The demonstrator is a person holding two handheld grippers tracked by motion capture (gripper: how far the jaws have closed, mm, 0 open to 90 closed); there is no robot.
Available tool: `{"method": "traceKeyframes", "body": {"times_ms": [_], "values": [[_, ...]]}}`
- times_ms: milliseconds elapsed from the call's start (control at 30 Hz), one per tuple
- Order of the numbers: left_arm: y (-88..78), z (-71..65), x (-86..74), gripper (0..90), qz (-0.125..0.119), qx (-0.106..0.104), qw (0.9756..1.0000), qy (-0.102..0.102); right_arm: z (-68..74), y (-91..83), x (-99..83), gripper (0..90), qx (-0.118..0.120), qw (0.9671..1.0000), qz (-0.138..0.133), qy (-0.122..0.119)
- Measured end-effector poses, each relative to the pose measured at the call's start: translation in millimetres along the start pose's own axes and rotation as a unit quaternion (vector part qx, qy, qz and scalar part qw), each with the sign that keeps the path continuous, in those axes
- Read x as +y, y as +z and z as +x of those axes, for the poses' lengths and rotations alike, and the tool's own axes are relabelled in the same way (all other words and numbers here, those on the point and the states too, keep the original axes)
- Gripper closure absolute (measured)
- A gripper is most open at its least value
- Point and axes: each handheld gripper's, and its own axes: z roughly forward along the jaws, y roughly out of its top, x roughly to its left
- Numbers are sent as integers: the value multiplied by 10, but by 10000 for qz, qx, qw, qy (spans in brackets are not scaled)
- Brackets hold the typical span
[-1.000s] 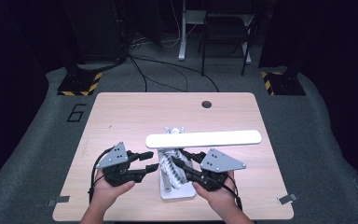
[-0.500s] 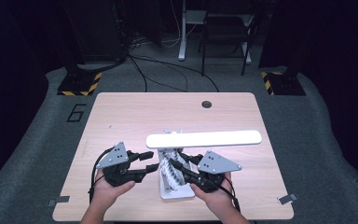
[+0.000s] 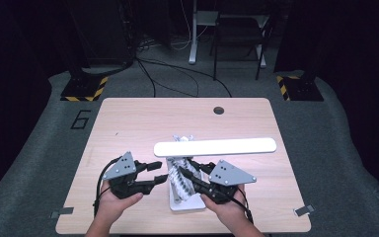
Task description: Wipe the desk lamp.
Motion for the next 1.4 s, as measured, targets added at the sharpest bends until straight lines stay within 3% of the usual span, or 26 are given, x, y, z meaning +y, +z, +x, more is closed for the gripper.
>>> {"method": "traceKeyframes", "body": {"times_ms": [100,500,833,967,1300,1400], "values": [[-8,19,1,520,23,-3,10000,-11,-8,7,31,716,-35,9999,-40,-88],[11,27,-8,521,7,67,10000,-26,5,52,-27,715,12,10000,61,-24],[14,26,-4,521,23,54,10000,-18,55,107,-232,716,8,9995,299,29],[18,23,-4,521,15,65,10000,-20,65,116,-311,716,-13,9992,389,-89],[18,18,0,521,36,89,10000,-4,84,178,-529,718,83,9981,606,18],[18,17,0,521,27,91,10000,4,103,193,-601,718,93,9969,780,63]]}}
